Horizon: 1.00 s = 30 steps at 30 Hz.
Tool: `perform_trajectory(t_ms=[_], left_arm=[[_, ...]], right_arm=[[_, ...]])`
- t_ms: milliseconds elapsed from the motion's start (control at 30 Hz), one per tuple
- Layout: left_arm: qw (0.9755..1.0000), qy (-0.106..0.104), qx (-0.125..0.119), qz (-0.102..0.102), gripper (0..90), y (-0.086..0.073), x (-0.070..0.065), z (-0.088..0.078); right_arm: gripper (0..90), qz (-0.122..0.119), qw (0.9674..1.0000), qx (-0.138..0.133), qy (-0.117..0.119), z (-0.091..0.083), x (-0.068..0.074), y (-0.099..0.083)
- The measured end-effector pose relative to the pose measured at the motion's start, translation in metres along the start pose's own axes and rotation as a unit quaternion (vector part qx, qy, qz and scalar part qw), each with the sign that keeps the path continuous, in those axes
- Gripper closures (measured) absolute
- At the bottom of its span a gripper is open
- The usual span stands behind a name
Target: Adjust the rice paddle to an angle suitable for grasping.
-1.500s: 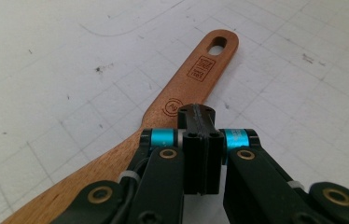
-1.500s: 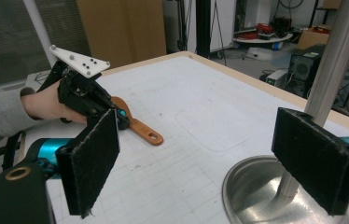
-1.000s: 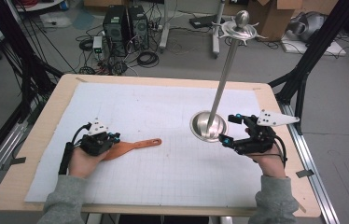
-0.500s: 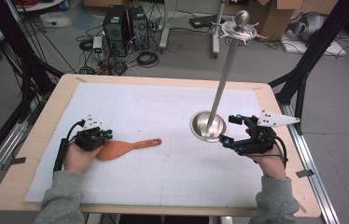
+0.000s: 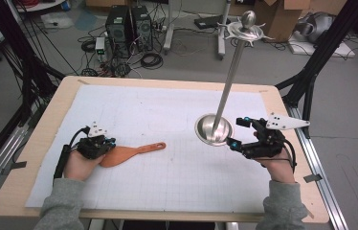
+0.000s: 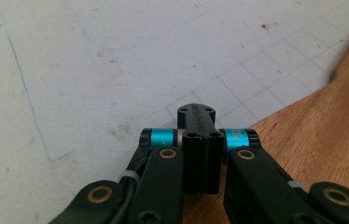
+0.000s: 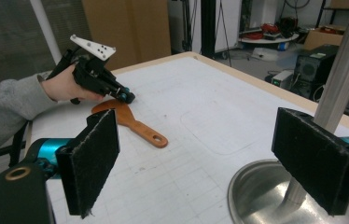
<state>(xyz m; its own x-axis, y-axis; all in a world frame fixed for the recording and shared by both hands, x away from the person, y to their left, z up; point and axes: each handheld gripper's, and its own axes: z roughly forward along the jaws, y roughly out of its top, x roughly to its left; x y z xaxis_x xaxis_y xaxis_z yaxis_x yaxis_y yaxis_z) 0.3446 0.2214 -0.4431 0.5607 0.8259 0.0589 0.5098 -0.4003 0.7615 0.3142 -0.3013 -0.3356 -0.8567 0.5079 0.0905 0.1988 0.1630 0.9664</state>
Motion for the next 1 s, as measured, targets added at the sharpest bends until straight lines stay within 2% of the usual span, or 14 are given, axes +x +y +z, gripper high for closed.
perform_trajectory(t_ms=[133,400,500,600,800,900,1000], left_arm=[[0.9998,-0.004,0.016,0.010,89.3,0.000,-0.007,-0.006],[0.9997,-0.019,0.018,0.002,89.3,-0.006,-0.017,-0.015],[0.9993,-0.026,0.024,0.012,89.3,-0.006,-0.023,-0.017],[0.9985,-0.036,0.033,0.026,89.3,-0.005,-0.029,-0.020],[0.9967,-0.061,0.045,0.029,89.2,-0.006,-0.034,-0.025],[0.9951,-0.082,0.049,0.028,89.2,-0.006,-0.036,-0.026],[0.9940,-0.084,0.059,0.038,89.2,-0.003,-0.040,-0.025]], right_arm=[[13.9,0.003,1.0000,-0.002,0.000,-0.001,-0.001,0.000],[13.9,0.008,1.0000,-0.004,0.002,-0.001,-0.002,0.000],[13.9,0.007,1.0000,-0.006,0.002,0.000,-0.003,0.000],[13.9,0.007,1.0000,-0.007,0.002,-0.001,-0.004,0.000],[13.9,0.006,0.9999,-0.010,0.002,-0.001,-0.005,0.000],[13.9,0.005,1.0000,-0.007,0.002,0.000,-0.004,0.000],[13.9,0.006,1.0000,-0.006,0.002,0.000,-0.005,0.000]])
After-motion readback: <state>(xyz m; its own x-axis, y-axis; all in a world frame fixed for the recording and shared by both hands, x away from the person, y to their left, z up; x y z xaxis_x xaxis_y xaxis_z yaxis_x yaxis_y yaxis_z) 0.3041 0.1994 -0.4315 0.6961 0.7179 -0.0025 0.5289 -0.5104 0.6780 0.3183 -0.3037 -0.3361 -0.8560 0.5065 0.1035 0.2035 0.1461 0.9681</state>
